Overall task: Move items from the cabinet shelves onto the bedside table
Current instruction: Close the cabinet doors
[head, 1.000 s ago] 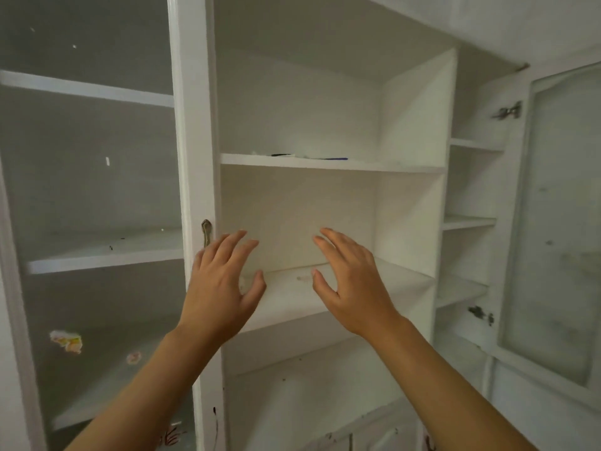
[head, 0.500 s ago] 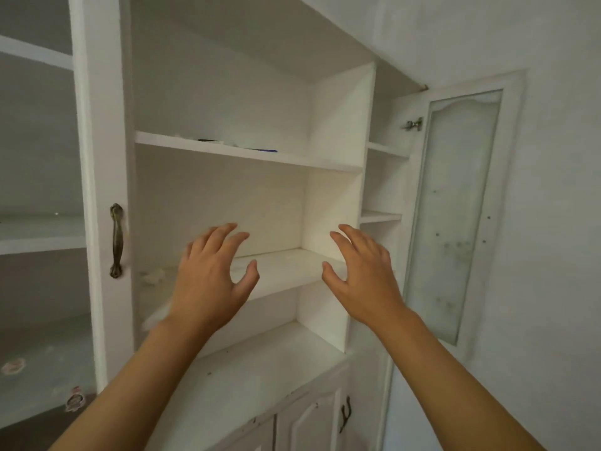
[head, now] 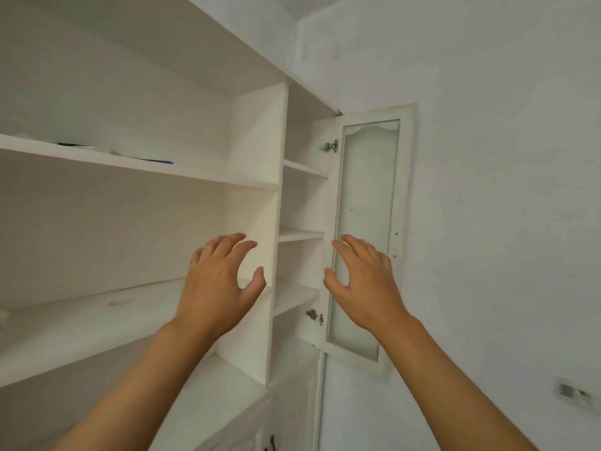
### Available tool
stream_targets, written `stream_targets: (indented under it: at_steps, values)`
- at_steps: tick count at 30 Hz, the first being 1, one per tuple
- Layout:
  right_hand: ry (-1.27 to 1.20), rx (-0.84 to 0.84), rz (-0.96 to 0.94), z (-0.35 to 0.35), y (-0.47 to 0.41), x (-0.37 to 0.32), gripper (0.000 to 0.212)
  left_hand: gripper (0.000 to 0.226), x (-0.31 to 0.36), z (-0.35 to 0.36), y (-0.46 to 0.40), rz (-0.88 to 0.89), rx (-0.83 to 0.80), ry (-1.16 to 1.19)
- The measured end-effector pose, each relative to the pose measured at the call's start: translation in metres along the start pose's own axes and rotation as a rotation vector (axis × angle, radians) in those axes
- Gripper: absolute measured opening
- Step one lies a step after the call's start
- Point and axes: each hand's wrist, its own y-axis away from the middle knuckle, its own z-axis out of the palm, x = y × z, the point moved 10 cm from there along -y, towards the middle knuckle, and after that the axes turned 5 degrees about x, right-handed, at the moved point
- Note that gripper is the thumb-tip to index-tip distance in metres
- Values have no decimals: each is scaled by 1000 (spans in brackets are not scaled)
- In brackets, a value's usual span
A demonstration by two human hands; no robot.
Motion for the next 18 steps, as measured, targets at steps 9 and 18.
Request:
stream_targets:
  at_steps: [9,18]
  values:
    - [53,13,63,7,-26,152,63,58,86,134,-53,49,-34,127]
    - [109,-19,84,39,-50,269,59,60,129,250,-79,15,-56,241]
